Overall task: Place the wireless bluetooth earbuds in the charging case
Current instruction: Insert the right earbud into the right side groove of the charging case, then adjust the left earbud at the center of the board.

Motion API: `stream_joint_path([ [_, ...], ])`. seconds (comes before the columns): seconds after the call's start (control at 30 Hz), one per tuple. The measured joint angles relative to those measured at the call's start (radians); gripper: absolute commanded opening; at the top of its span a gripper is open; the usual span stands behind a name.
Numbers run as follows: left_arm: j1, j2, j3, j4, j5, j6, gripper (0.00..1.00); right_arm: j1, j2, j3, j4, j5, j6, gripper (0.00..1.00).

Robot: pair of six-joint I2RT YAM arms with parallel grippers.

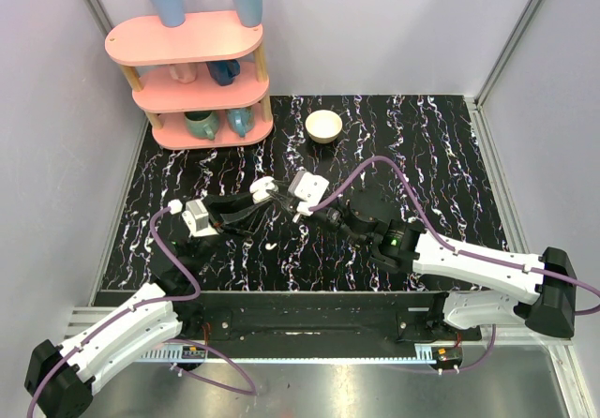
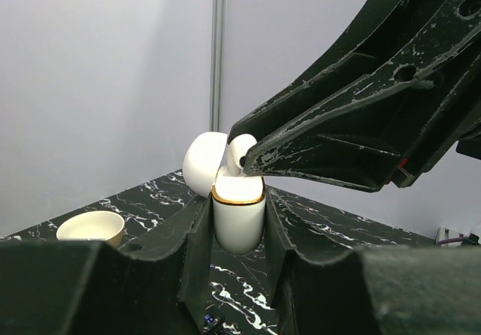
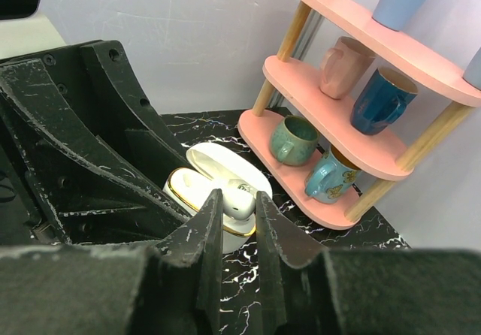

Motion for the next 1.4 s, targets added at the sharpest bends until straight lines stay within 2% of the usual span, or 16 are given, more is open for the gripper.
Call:
stream_joint_path([
  [0.2, 0.0, 0.0, 0.0, 0.002, 0.0, 0.002, 0.0, 0.0, 0.0, 0.004, -0.002, 0.01, 0.013, 0.48],
  [0.33, 0.0, 0.0, 0.0, 0.008, -0.003, 0.012, 0.0, 0.0, -0.003, 0.006, 0.001, 0.017, 0.024, 0.56],
  [0.9, 0.0, -0.005, -0.011, 0.061, -0.026, 0.048, 0.0, 0.0, -0.1, 0.0, 0.009, 0.02, 0.138, 0.63],
  [1.03, 0.0, -0.026, -0.011, 0.042, -0.039, 0.076, 0.0, 0.0, -0.154, -0.03, 0.03, 0.076, 0.17, 0.64],
  [1.2, 0.0, -0.084, -0.012, 0.009, -0.079, 0.117, 0.0, -0.003, -0.204, -0.091, 0.029, 0.233, 0.216, 0.66],
  [1.4, 0.0, -0.162, -0.012, -0.064, -0.122, 0.175, 0.0, -0.109, -0.2, -0.112, -0.121, 0.312, 0.362, 0.65],
])
